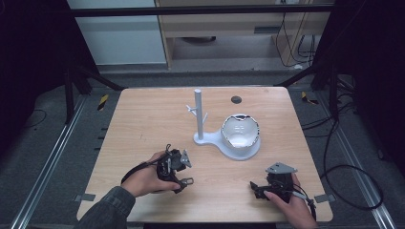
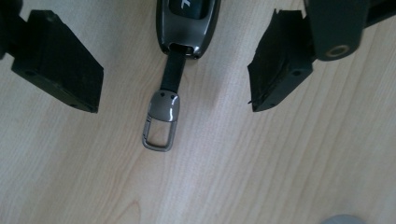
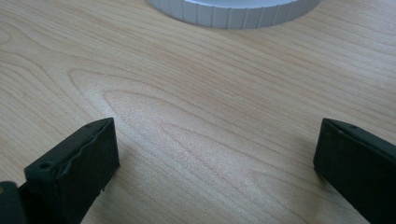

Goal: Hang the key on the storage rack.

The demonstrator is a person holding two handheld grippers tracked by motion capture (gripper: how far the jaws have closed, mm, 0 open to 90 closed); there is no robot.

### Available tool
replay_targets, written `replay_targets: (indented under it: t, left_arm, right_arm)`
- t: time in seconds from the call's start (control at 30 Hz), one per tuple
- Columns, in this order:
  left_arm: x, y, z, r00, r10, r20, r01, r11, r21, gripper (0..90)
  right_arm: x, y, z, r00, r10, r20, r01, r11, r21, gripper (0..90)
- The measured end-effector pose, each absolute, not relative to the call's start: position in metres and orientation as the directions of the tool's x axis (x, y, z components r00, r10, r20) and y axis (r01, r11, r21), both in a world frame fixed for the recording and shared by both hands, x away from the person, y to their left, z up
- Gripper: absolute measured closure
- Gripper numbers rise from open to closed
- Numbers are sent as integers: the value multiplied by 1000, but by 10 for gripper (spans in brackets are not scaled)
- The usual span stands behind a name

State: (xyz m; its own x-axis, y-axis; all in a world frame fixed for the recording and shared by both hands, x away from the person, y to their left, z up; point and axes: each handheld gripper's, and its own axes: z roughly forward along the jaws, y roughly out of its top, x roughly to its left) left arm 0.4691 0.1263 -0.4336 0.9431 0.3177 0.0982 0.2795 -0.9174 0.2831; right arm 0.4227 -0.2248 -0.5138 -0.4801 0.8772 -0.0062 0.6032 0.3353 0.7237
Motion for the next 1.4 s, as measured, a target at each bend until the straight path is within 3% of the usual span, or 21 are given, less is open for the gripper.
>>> replay_targets:
  t: [0.03, 0.27, 0.57, 0.73, 1.07, 1.27, 1.4]
  left_arm:
    - [469, 126, -434, 943, 318, 98, 280, -917, 283, 253]
    - [474, 125, -445, 968, 237, 84, 220, -961, 167, 401]
    - [479, 124, -452, 975, 213, 70, 202, -970, 138, 549]
    - [479, 120, -460, 980, 184, 75, 176, -980, 94, 575]
    - [481, 119, -462, 980, 188, 60, 181, -978, 101, 664]
    - [484, 121, -462, 978, 206, 41, 201, -974, 109, 779]
    - [484, 126, -458, 972, 232, 44, 224, -965, 135, 792]
  right_arm:
    - [423, -225, -514, -480, 877, -6, 603, 335, 724, 4]
    - [423, -225, -514, -480, 877, -7, 603, 335, 724, 4]
    - [423, -225, -514, -480, 877, -7, 603, 336, 724, 4]
    - [423, -225, -514, -480, 877, -6, 603, 335, 724, 4]
    - [423, -225, -514, -480, 877, -7, 603, 335, 724, 4]
    - [423, -225, -514, -480, 877, -7, 603, 336, 724, 4]
    - [423, -225, -514, -480, 877, -6, 603, 335, 724, 4]
